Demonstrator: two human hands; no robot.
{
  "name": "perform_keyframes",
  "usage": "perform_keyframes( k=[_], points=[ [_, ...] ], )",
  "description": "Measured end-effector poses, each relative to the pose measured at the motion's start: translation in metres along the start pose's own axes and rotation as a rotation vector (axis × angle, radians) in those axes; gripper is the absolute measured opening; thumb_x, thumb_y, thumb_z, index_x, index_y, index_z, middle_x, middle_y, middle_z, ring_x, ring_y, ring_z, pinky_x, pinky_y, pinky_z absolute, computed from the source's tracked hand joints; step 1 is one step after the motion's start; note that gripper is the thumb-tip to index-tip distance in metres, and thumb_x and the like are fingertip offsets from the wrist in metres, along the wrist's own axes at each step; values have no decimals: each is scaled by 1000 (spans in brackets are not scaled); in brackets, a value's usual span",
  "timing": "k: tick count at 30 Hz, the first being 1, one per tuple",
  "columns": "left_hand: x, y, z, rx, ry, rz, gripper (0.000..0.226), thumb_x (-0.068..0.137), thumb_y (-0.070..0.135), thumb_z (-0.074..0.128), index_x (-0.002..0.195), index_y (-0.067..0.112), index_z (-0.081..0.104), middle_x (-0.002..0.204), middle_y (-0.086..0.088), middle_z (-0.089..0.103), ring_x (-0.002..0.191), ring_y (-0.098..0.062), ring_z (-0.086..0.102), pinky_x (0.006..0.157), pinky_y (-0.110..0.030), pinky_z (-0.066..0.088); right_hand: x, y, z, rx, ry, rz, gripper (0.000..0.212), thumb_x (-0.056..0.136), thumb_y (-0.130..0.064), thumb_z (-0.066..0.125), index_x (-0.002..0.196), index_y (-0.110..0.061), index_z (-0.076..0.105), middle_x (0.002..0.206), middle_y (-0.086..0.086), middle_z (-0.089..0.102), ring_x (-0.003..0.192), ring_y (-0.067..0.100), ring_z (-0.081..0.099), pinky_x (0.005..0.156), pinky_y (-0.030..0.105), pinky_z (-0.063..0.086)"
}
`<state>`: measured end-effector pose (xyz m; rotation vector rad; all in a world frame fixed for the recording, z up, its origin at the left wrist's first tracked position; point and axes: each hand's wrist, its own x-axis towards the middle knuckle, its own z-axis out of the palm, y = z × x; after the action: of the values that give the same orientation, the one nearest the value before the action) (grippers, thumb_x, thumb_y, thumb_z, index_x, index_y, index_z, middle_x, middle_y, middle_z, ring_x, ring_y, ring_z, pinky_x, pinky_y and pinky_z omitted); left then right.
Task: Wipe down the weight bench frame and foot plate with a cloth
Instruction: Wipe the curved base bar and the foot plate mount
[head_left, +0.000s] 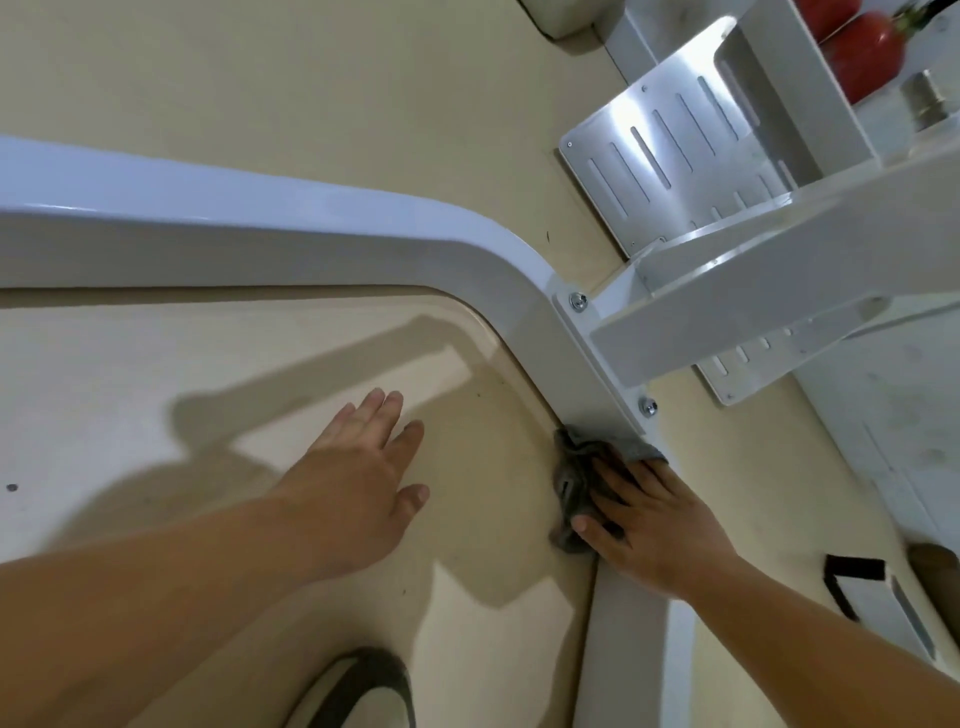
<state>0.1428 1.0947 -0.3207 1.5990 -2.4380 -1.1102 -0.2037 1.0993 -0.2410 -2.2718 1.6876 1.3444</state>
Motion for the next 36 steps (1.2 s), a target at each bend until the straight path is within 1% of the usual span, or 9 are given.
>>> perform_keyframes(
  k=[6, 9, 13, 17, 19, 21, 26, 32, 36],
  points=[
    [-15, -6, -3, 4, -29, 4, 70, 105, 52, 34, 163, 20, 12, 172, -12, -9, 159, -27, -10, 129, -37, -4, -14, 15, 5, -135, 90, -139, 55, 97, -55, 43, 102, -16, 81, 112, 3, 75, 120, 28, 65, 110, 41, 33],
    [-12, -5, -16, 0, -41, -5, 72, 106, 51, 33, 164, 21, 3, 170, -9, -20, 157, -24, -20, 128, -37, -8, -24, 13, -11, -113, 78, -142, 35, 88, -51, 52, 76, -25, 73, 82, -6, 65, 86, 24, 65, 93, 33, 39],
    [-11, -2, -32, -86, -7, 8, 74, 105, 51, 33, 165, 19, 1, 170, -10, -22, 156, -23, -22, 128, -36, -9, -24, -20, -50, 194, -9, 71, 33, 104, -57, 33, 101, -35, 58, 98, -12, 60, 89, 13, 56, 80, 27, 39],
    [-23, 8, -52, -209, 6, -2, 70, 107, 48, 34, 164, 19, 6, 172, -10, -11, 158, -24, -12, 128, -34, -5, -25, -75, -82, 963, 179, 409, 46, 102, -67, 22, 91, -49, 63, 80, -21, 67, 77, -2, 64, 82, 21, 51],
    [-28, 16, -63, -303, 17, -32, 66, 107, 47, 35, 162, 18, 14, 171, -10, 5, 158, -25, 3, 127, -33, 6, -25, -89, -96, 1200, 241, 499, 52, 103, -64, 28, 95, -35, 70, 89, -11, 72, 86, 9, 68, 93, 36, 54],
    [-30, 23, -73, -398, 31, -47, 60, 107, 47, 37, 158, 17, 25, 164, -8, 25, 153, -24, 21, 122, -31, 18, -29, -95, -116, 1384, 250, 524, 37, 104, -52, 45, 99, -25, 69, 95, 2, 73, 85, 18, 70, 81, 41, 61],
    [-26, 49, -107, -596, 105, -58, 68, 105, 50, 43, 163, 23, 20, 170, 3, 19, 155, -17, 24, 120, -25, 21, -50, -72, -161, 1785, 464, 602, 10, 100, -26, 64, 105, -31, 71, 93, 10, 76, 81, 38, 75, 76, 57, 62],
    [-6, 82, -167, -698, 181, -83, 66, 107, 50, 37, 163, 18, 21, 169, 0, 22, 154, -19, 25, 118, -28, 24, -63, -14, -213, 1674, 961, 861, 20, 102, -25, 58, 99, -31, 77, 101, -4, 75, 94, 20, 71, 92, 44, 59],
    [-6, 104, -192, -752, 207, -13, 67, 108, 48, 37, 164, 17, 16, 170, 1, 19, 156, -18, 20, 119, -31, 21, -56, -3, -234, 1264, 1190, 849, 36, 103, -19, 52, 138, -15, 57, 131, 11, 49, 104, 20, 56, 94, 35, 53]
  ],
)
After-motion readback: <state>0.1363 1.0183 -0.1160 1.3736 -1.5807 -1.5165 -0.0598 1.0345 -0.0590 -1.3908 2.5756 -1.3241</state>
